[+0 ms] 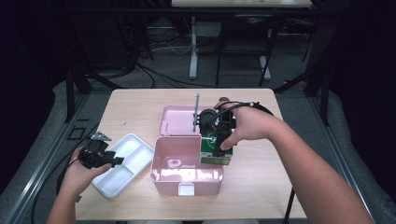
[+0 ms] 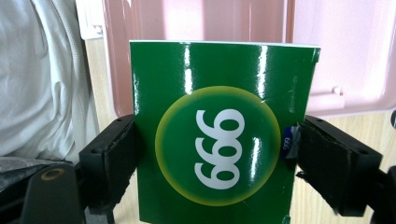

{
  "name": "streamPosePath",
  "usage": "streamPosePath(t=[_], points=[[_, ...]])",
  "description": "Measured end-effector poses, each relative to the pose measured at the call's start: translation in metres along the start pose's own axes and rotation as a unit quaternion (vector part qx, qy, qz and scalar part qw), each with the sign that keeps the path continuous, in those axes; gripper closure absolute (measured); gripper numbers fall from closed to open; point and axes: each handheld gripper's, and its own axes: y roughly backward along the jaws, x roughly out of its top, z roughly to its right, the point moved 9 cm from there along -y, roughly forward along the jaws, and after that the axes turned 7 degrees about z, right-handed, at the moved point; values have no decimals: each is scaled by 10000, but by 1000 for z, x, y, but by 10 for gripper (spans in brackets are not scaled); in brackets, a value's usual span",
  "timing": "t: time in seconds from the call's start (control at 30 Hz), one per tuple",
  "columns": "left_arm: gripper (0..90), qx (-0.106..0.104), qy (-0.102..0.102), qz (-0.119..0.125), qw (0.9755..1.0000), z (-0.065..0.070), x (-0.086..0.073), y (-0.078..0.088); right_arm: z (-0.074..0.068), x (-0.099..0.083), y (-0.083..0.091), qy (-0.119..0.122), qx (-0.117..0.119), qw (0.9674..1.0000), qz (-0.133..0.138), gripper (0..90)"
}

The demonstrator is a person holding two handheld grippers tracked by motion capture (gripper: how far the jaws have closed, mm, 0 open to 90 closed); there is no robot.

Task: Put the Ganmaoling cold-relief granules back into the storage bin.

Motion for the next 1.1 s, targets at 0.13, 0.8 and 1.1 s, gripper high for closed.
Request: streamPosePath(t=[0.13,0.8,1.1], points=[[531,-15,-7,-2,10000,1,0,-1,-1,6,-2,68,14,10000,0,168],[532,-10,-19,-1,10000,0,0,-1,-5,25,-19,332,33,9994,-131,167],[532,-16,-6,-2,10000,1,0,0,-3,21,-28,354,-44,9989,-296,166]])
